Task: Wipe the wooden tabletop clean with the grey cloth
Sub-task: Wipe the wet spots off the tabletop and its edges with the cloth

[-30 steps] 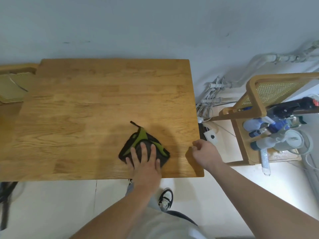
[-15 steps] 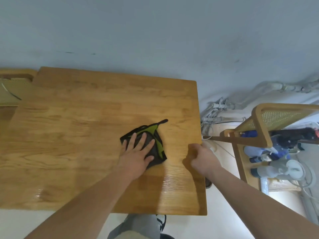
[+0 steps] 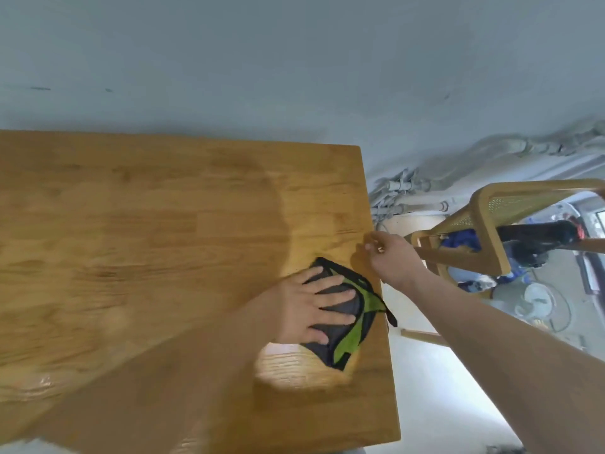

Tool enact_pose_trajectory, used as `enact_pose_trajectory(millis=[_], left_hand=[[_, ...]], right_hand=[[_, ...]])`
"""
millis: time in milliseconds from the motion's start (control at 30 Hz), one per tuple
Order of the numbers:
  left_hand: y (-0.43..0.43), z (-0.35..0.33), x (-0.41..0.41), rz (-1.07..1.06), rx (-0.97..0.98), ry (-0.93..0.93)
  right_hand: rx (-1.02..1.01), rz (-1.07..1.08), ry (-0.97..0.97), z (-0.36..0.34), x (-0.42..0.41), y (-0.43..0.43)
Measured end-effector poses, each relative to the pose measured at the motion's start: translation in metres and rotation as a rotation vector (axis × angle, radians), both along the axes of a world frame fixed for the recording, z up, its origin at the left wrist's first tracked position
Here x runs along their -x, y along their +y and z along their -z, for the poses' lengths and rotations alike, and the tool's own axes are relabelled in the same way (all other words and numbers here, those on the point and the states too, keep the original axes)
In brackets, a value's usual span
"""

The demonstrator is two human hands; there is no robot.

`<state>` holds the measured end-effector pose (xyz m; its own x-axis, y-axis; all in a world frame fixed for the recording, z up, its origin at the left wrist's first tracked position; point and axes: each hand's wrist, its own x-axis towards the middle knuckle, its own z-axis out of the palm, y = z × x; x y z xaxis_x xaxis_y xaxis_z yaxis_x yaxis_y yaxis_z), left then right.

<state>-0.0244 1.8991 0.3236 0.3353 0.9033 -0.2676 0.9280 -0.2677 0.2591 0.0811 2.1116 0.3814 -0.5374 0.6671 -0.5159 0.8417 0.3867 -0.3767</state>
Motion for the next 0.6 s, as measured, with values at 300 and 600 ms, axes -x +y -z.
enact_pose_trajectory(millis=[300,600], left_hand=[[0.059,-0.019,0.037,-0.927,0.073,-0.045],[0.107,-0.012,0.138,-0.425,0.188,0.075]], right_hand=[[0.111,0.023,-0.051,0.001,0.033,0.025],[0.152,0.214,0.006,0.003,0.064,0.049]])
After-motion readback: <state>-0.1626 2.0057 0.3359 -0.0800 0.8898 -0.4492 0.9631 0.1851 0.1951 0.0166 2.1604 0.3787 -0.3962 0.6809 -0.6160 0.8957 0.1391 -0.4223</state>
